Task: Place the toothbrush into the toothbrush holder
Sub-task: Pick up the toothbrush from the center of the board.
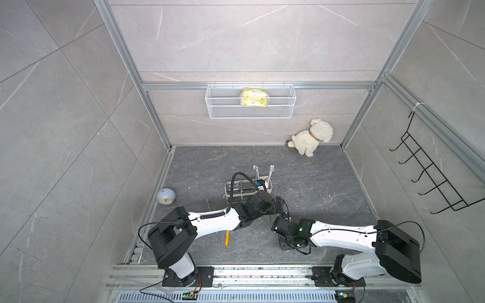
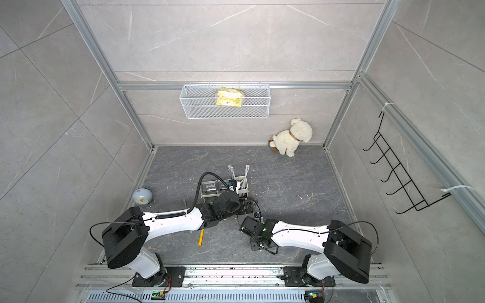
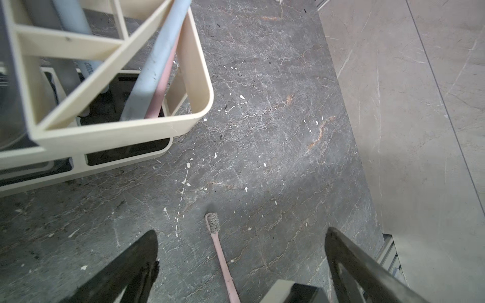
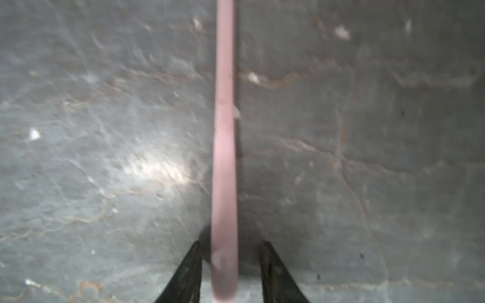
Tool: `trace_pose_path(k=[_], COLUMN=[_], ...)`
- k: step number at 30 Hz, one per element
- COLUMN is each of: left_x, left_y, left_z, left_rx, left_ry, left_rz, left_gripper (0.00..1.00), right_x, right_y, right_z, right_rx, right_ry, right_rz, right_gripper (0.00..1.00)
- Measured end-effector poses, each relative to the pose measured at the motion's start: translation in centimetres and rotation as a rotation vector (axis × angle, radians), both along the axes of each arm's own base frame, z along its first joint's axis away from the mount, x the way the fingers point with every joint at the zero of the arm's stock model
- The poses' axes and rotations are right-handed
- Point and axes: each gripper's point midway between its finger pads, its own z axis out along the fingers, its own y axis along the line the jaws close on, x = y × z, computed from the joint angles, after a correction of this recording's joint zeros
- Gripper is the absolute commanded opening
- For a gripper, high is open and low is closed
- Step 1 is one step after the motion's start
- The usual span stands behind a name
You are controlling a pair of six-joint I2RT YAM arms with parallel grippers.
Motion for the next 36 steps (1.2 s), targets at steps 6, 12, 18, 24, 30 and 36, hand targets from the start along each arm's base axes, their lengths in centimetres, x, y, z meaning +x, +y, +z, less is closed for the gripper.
trace_pose_path(k=[6,12,18,24,30,36], left_x=[-0.1,-0.1,-0.2,-0.2,-0.4,-0.4], left_y=[0.2,0.1,-0.2,-1.1,-2.2,-3.2], left_z=[0.0,0.0,-0.9,-1.9,-4.2,-5.2], left_rx=[0.006,0.005,0.011,-0.011,-0.022,-0.051], left_ry=[0.002,0.004,0.02,0.045,0.1,0.135], left_rz=[0.002,-0.001,-0.008,-0.023,-0.039,-0.049], left_gripper=[1.0,0.99,0.99,0.99,0.99,0.96], right_x=[0.2,-0.1,-0.2,-0.2,-0.2,-0.4], right_y=[-0.1,-0.7,-0.6,-0.2,-0.1,-0.3], right_z=[0.1,1.1,2.9,3.9,4.7,5.0], right_rx=[-0.022,0.048,0.133,0.177,0.21,0.225], right_ry=[-0.032,-0.067,-0.102,-0.118,-0.127,-0.133], right_rz=[-0.003,-0.017,-0.017,-0.015,-0.017,-0.017], right_gripper=[0.04,0.02,0.01,0.0,0.0,0.0])
